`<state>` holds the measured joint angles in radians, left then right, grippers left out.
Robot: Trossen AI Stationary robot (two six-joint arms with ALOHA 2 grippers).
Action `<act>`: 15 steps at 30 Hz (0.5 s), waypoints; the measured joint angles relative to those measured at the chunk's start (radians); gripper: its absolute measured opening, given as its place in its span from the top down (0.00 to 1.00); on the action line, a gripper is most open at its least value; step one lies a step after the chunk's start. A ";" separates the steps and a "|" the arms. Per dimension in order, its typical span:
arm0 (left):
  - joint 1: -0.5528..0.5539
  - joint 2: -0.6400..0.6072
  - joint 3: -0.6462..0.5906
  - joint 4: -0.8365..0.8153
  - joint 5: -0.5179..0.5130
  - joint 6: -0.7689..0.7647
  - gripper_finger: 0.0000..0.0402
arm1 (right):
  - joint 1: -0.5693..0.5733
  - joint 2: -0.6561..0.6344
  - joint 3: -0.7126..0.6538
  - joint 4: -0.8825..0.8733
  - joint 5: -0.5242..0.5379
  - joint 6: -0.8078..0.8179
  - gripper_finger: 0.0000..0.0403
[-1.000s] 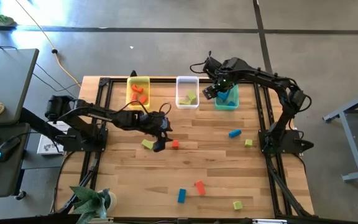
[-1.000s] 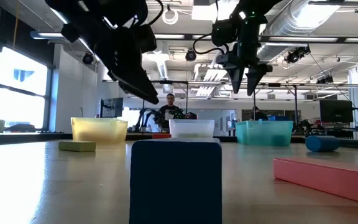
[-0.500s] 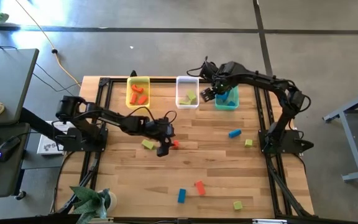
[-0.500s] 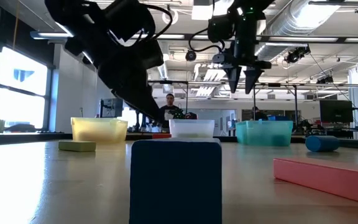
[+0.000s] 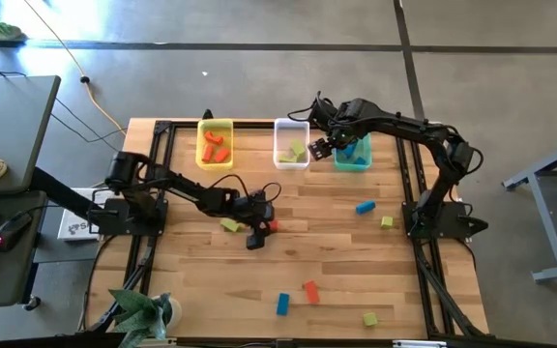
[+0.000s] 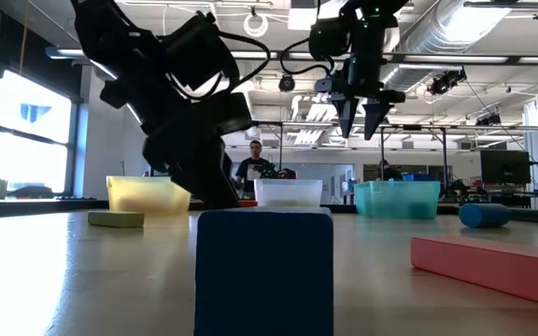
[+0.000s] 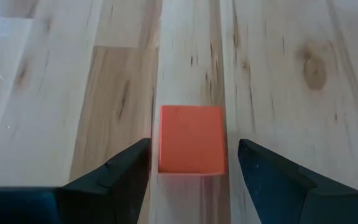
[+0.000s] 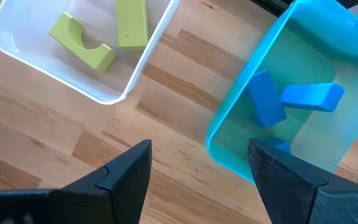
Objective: Sort & place blocks by color
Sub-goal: Put the orange block into the yellow bin
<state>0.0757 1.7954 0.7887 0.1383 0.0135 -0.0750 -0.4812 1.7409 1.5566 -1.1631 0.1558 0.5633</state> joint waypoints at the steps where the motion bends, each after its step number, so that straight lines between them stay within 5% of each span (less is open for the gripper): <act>1: 0.000 0.006 0.000 0.004 -0.007 0.000 0.43 | 0.000 0.000 0.000 0.000 0.000 0.002 0.38; 6: -0.001 0.018 0.000 0.031 -0.027 0.015 0.49 | 0.000 0.000 0.000 -0.005 -0.003 0.005 0.38; 15: 0.012 0.018 0.000 0.076 -0.052 0.065 0.74 | 0.000 0.000 0.000 -0.007 -0.006 -0.030 0.38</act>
<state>0.0876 1.8133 0.7891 0.2147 -0.0383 -0.0100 -0.4815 1.7412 1.5562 -1.1701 0.1497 0.5331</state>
